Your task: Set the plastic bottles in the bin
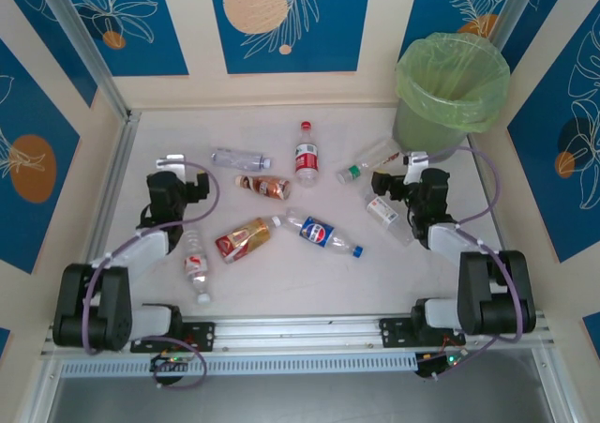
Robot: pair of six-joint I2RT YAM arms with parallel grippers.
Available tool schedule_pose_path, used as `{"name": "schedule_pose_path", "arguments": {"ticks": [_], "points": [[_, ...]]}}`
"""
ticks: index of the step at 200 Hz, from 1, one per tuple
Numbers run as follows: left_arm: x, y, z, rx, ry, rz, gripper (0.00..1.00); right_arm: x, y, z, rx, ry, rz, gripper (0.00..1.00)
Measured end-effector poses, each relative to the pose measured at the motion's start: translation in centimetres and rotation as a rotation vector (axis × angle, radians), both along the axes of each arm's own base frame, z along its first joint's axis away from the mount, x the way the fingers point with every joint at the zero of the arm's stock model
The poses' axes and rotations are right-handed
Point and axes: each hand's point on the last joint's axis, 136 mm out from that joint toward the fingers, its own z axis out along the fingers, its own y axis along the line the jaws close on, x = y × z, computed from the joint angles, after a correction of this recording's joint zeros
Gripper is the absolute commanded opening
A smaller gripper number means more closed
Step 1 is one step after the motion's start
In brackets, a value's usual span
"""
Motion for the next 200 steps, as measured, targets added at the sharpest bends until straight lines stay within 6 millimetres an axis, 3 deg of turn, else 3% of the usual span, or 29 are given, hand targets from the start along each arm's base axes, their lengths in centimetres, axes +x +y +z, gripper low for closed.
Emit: {"name": "schedule_pose_path", "arguments": {"ticks": [38,64,106,149,172,200], "points": [[-1.6,1.3,4.3,-0.152,0.077,0.151,1.00,0.1,-1.5,3.5,0.134,0.057,-0.151,0.99],[-3.3,1.4,5.4,-0.260,0.183,0.228,1.00,-0.6,-1.7,3.4,0.228,0.122,-0.213,0.99],[-8.5,0.4,1.1,-0.356,0.475,0.281,1.00,-2.0,-1.7,1.0,0.306,0.248,-0.281,0.99],[-13.2,-1.9,-2.0,-0.458,0.734,0.260,1.00,-2.5,-2.1,0.4,0.319,0.287,-0.329,0.99],[-14.4,-2.5,-3.6,-0.471,0.826,0.255,1.00,-2.6,-2.0,0.3,0.327,0.292,-0.339,0.99],[-14.6,-2.9,-6.6,-0.470,0.939,0.275,1.00,-2.6,-1.7,0.0,0.320,0.302,-0.339,0.99]]}}
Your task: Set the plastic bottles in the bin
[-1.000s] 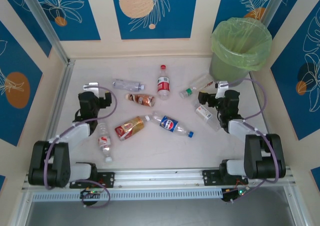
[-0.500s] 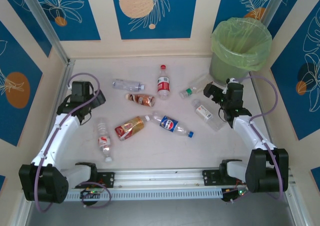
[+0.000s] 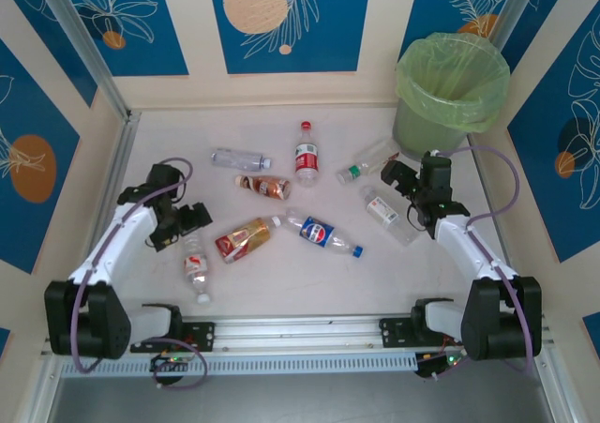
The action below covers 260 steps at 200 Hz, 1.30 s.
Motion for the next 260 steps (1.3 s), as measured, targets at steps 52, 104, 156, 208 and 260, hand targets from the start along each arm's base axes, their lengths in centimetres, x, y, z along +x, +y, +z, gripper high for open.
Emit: {"name": "schedule_pose_path", "arguments": {"ticks": [52,104,156,208,260], "points": [[0.8,0.1,-3.5,0.037,0.089,-0.018,1.00,0.2,0.3,0.4,-0.026,0.005,0.001,0.99],[0.3,0.8,-6.2,0.100,0.134,-0.026,0.84,-0.1,0.2,0.0,-0.042,0.029,-0.006,0.99],[0.8,0.6,-7.7,0.110,0.139,-0.064,0.66,-0.2,0.4,0.0,-0.048,0.033,0.001,0.99],[1.0,0.7,-7.4,0.121,0.126,-0.086,0.55,-0.4,0.3,-0.1,-0.068,0.040,-0.001,0.99],[1.7,-0.1,-5.3,0.081,0.067,-0.090,0.55,-0.8,2.1,3.2,-0.056,-0.094,0.093,0.99]]}}
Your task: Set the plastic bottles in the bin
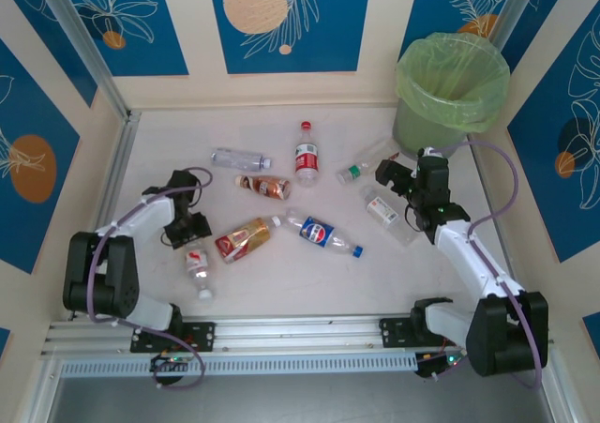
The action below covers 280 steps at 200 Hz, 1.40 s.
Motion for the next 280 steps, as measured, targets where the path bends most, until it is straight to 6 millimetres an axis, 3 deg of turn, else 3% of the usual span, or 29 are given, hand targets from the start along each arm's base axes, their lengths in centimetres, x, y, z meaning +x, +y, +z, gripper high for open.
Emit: {"name": "schedule_pose_path", "arguments": {"ticks": [40,62,104,157,183,208,280], "points": [[3.5,-0.6,6.5,-0.032,-0.192,-0.004,0.55,-0.6,3.3,1.5,0.105,-0.041,0.171,0.99],[5.1,-2.0,10.0,-0.068,-0.283,-0.038,0.55,-1.4,5.9,2.1,0.212,0.002,0.285,0.99],[6.7,-8.4,13.6,-0.224,-0.394,-0.159,0.55,-3.5,10.9,5.0,0.392,0.031,0.498,0.99],[10.7,-16.7,18.5,-0.452,-0.552,-0.270,0.56,-5.5,15.9,4.5,0.525,0.144,0.662,0.99],[11.7,-20.2,20.1,-0.550,-0.594,-0.323,0.56,-6.2,19.0,3.7,0.560,0.179,0.734,0.99],[12.2,-22.3,21.0,-0.611,-0.615,-0.355,0.57,-7.3,22.2,3.3,0.603,0.164,0.813,1.00],[13.2,-23.6,22.1,-0.666,-0.635,-0.363,0.57,-10.1,28.7,2.8,0.628,0.092,1.002,0.98]]}}
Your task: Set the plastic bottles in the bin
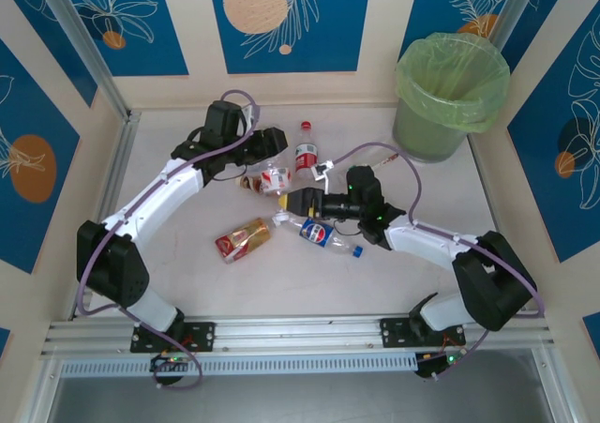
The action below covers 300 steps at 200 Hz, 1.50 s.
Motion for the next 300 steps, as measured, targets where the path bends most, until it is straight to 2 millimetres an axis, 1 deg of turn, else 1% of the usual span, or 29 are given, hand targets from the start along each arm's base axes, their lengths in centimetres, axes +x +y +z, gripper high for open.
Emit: {"name": "schedule_pose_path", "arguments": {"ticks": [10,29,48,52,64,75,80,95,117,122,149,157,163,177,185,189,209,229,265,284,300], "points": [[0.1,0.0,0.1,-0.004,-0.001,0.002,0.58,-0.3,0.6,-0.2,-0.002,-0.013,0.011,0.97],[0.3,-0.1,0.1,-0.017,0.004,0.012,0.58,-0.6,1.3,-0.8,-0.001,-0.033,0.016,0.90],[0.5,-0.2,0.1,-0.030,0.015,0.023,0.58,-0.6,1.9,-1.8,-0.005,-0.041,0.015,0.79],[0.5,-0.3,0.1,-0.033,0.016,0.025,0.58,-0.5,2.0,-2.0,-0.007,-0.044,0.015,0.75],[0.7,-0.3,0.1,-0.039,0.018,0.030,0.58,-0.5,2.3,-2.4,-0.004,-0.049,0.019,0.69],[0.7,-0.3,0.0,-0.040,0.021,0.034,0.58,-0.4,2.5,-2.5,0.000,-0.058,0.017,0.62],[0.7,-0.3,0.0,-0.041,0.023,0.037,0.59,-0.4,2.6,-2.4,0.002,-0.066,0.018,0.56],[0.8,-0.2,-0.1,-0.040,0.025,0.041,0.59,-0.3,2.9,-2.2,0.013,-0.080,0.016,0.46],[0.9,-0.2,-0.3,-0.038,0.033,0.048,0.60,-0.3,2.9,-2.1,0.015,-0.099,0.015,0.37],[1.0,-0.2,-0.3,-0.036,0.032,0.052,0.60,-0.3,2.9,-2.2,0.013,-0.099,0.014,0.33],[1.0,-0.1,-0.4,-0.032,0.030,0.056,0.61,-0.3,2.9,-2.4,0.007,-0.096,0.014,0.27],[1.0,-0.1,-0.4,-0.032,0.030,0.056,0.61,-0.3,2.9,-2.4,0.007,-0.095,0.015,0.23],[1.0,-0.1,-0.4,-0.032,0.030,0.056,0.62,-0.3,2.9,-2.4,0.006,-0.094,0.015,0.17],[1.0,0.0,-0.4,-0.029,0.033,0.057,0.66,-0.3,2.9,-2.5,0.004,-0.093,0.015,0.09],[1.0,0.0,-0.5,-0.024,0.029,0.055,0.73,-0.3,2.9,-2.5,0.002,-0.092,0.015,0.04],[1.0,0.0,-0.5,-0.025,0.033,0.058,0.77,-0.3,2.8,-2.6,-0.001,-0.092,0.015,0.00],[0.8,0.2,-0.8,-0.007,0.040,0.054,0.91,-0.2,2.7,-3.1,-0.025,-0.088,0.008,0.00],[0.7,0.3,-0.9,0.003,0.038,0.044,0.99,0.0,2.2,-3.6,-0.051,-0.076,-0.007,0.00],[0.4,-0.1,-0.6,-0.009,0.026,0.006,1.00,0.5,1.0,-4.0,-0.092,-0.075,-0.029,0.00],[0.4,-0.3,-0.2,-0.025,0.004,-0.002,1.00,0.6,0.1,-4.7,-0.135,-0.065,-0.033,0.00],[0.1,0.1,0.0,-0.030,-0.018,0.008,1.00,0.6,-0.6,-5.5,-0.179,-0.056,-0.035,0.00]]}}
